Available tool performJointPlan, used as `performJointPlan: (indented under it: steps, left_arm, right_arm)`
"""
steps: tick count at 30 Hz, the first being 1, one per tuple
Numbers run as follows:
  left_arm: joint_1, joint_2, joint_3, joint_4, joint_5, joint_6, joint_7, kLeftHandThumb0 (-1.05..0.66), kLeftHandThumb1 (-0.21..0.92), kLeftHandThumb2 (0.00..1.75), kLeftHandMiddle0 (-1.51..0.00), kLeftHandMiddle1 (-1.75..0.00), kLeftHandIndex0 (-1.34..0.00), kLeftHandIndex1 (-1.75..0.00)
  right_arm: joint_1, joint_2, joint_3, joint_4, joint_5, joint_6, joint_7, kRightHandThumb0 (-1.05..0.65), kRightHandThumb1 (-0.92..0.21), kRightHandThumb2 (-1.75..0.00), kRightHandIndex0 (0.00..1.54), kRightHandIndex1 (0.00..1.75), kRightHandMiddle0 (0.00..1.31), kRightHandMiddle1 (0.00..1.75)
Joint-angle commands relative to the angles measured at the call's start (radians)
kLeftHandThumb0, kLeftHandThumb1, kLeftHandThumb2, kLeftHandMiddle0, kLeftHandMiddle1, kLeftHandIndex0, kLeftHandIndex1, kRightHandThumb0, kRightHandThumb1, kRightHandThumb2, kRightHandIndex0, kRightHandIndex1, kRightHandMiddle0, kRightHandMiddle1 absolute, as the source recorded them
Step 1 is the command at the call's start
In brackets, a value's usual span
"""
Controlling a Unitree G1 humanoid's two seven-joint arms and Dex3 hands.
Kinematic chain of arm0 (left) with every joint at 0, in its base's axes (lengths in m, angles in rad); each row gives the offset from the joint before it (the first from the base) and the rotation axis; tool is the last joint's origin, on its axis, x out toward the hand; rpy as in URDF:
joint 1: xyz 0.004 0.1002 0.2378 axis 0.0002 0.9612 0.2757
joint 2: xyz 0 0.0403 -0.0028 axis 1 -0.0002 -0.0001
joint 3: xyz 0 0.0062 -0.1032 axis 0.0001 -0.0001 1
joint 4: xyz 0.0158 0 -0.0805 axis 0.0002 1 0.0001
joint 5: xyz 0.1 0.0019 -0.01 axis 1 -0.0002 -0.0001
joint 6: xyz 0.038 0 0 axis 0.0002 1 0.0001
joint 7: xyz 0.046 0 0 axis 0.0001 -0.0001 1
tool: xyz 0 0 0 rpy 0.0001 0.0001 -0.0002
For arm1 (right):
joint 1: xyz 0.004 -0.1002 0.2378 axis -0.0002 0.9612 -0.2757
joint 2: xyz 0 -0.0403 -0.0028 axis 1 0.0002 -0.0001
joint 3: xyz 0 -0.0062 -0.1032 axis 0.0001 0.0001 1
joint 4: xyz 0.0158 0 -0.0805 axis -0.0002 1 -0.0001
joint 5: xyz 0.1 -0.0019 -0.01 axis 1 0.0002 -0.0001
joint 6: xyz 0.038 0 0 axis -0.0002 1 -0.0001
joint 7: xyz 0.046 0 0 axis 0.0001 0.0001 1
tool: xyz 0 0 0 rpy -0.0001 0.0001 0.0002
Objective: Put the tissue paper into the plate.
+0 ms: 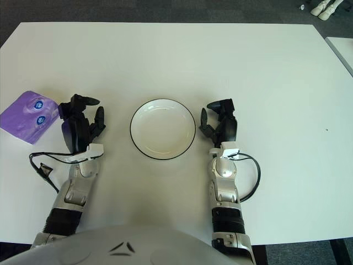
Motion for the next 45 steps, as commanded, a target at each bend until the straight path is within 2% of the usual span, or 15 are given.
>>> performJointPlan:
  steps: [1,3,8,12,16,23,24,27,30,37,45]
  left_arm:
    - [0.019,0.000,0.001,-0.008,0.045,0.039,0.054,-0.62,0.87,0.61,-0.23,-1.39,-0.08,-1.65]
    - [0.018,-0.003,0.005,-0.019,0.064,0.063,0.077,-0.77,0.80,0.65,-0.14,-1.38,-0.03,-1.52]
    - [0.029,-0.009,0.012,-0.060,0.074,0.098,0.096,-0.92,0.72,0.65,-0.02,-1.34,0.00,-1.29]
    - [0.045,-0.012,0.015,-0.105,0.080,0.115,0.104,-1.00,0.73,0.60,0.00,-1.27,0.00,-1.16]
    - [0.044,-0.015,0.013,-0.130,0.103,0.130,0.123,-1.03,0.77,0.53,0.00,-1.17,0.00,-1.05]
    - [0.061,-0.031,0.001,-0.196,0.129,0.169,0.116,-1.05,0.89,0.34,0.00,-0.85,0.00,-0.64]
    - [0.067,-0.033,-0.001,-0.211,0.131,0.174,0.111,-1.05,0.90,0.34,0.00,-0.74,0.00,-0.51]
    - [0.077,-0.034,-0.001,-0.235,0.136,0.181,0.110,-1.05,0.92,0.36,0.00,-0.55,0.00,-0.26]
    - [0.078,-0.027,0.014,-0.267,0.139,0.189,0.108,-1.05,0.92,0.39,0.00,-0.43,0.00,-0.11]
    - [0.046,-0.022,0.050,-0.288,0.156,0.239,0.105,-1.05,0.92,0.37,0.00,-0.20,0.00,-0.01]
    - [0.027,-0.031,0.078,-0.304,0.194,0.333,0.093,-1.05,0.89,0.33,0.00,-0.13,0.00,0.00]
  right_arm:
    - [0.050,0.017,0.008,0.079,0.004,0.063,0.002,-0.37,-0.76,-0.75,0.59,1.22,0.28,1.75]
    - [0.046,0.018,0.008,0.090,0.007,0.048,0.004,-0.37,-0.74,-0.78,0.60,1.23,0.30,1.75]
    - [0.041,0.017,0.008,0.097,0.008,0.049,0.006,-0.37,-0.73,-0.80,0.60,1.22,0.31,1.75]
    - [0.041,0.019,0.008,0.094,0.005,0.067,0.001,-0.37,-0.72,-0.80,0.59,1.21,0.31,1.75]
    - [0.039,0.021,0.006,0.104,0.007,0.046,0.000,-0.37,-0.73,-0.79,0.59,1.21,0.30,1.75]
    - [0.035,0.016,0.008,0.111,0.005,0.044,0.006,-0.36,-0.78,-0.73,0.60,1.20,0.27,1.75]
    - [0.035,0.015,0.008,0.110,0.004,0.050,0.005,-0.36,-0.78,-0.73,0.59,1.19,0.27,1.75]
    - [0.033,0.013,0.004,0.111,0.007,0.062,0.005,-0.37,-0.77,-0.74,0.58,1.20,0.28,1.75]
    - [0.029,0.016,-0.002,0.125,0.013,0.038,0.004,-0.37,-0.77,-0.74,0.59,1.20,0.28,1.75]
    - [0.018,0.020,-0.002,0.150,0.020,0.005,0.007,-0.36,-0.79,-0.71,0.61,1.21,0.26,1.75]
    - [0.016,0.015,0.002,0.151,0.019,0.012,0.017,-0.36,-0.82,-0.67,0.60,1.20,0.25,1.75]
